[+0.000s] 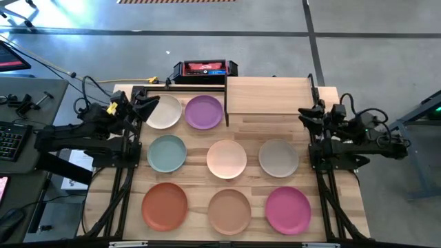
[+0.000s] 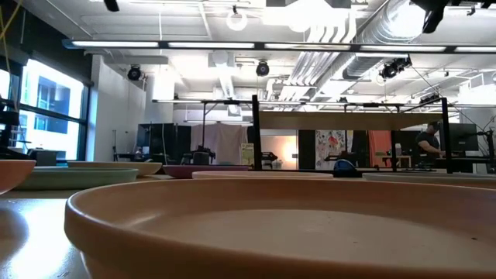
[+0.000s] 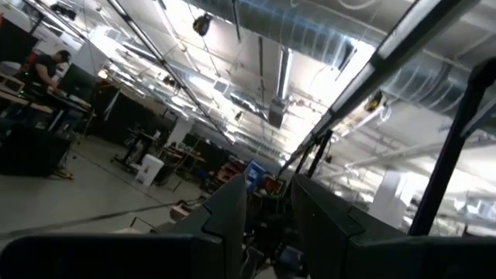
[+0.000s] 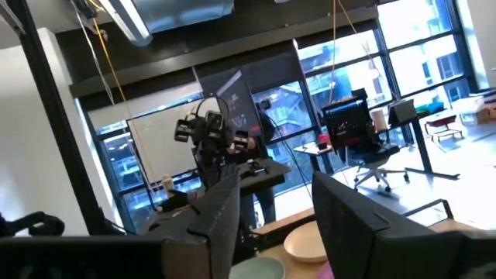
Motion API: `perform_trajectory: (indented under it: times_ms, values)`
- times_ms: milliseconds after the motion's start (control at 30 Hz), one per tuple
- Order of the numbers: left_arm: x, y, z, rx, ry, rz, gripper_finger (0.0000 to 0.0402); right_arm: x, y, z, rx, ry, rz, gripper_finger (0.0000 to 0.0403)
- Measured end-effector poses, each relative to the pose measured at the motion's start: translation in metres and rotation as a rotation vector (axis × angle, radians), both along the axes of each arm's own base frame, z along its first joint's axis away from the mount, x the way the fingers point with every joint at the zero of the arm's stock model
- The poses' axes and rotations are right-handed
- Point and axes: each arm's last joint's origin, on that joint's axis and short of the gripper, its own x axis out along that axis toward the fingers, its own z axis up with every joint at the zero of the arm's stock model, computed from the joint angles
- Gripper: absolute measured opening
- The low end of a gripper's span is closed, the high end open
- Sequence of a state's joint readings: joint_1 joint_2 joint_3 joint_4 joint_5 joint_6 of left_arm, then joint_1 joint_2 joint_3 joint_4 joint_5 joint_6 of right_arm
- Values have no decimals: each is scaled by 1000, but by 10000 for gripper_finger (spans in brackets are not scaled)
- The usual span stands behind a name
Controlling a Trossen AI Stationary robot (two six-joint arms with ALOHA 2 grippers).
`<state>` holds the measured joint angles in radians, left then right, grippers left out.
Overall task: Place and stack plates onto a shelf
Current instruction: Put the gray plate on the shelf
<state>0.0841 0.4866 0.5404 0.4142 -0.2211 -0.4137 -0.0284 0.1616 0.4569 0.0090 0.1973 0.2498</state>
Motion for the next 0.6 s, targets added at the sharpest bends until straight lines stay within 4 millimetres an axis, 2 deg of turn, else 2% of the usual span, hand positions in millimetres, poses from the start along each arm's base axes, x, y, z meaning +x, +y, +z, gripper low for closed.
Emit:
perform_trajectory:
  times_ms: [233,333,600]
  values:
    - [13,1,9,49,142,16,97,19,3,18,-15,84,105,158]
    - [18,1,4,50,217,12,97,31,3,24,-2,171,137,158]
    - [21,1,-10,10,352,-18,97,56,3,33,168,483,157,158]
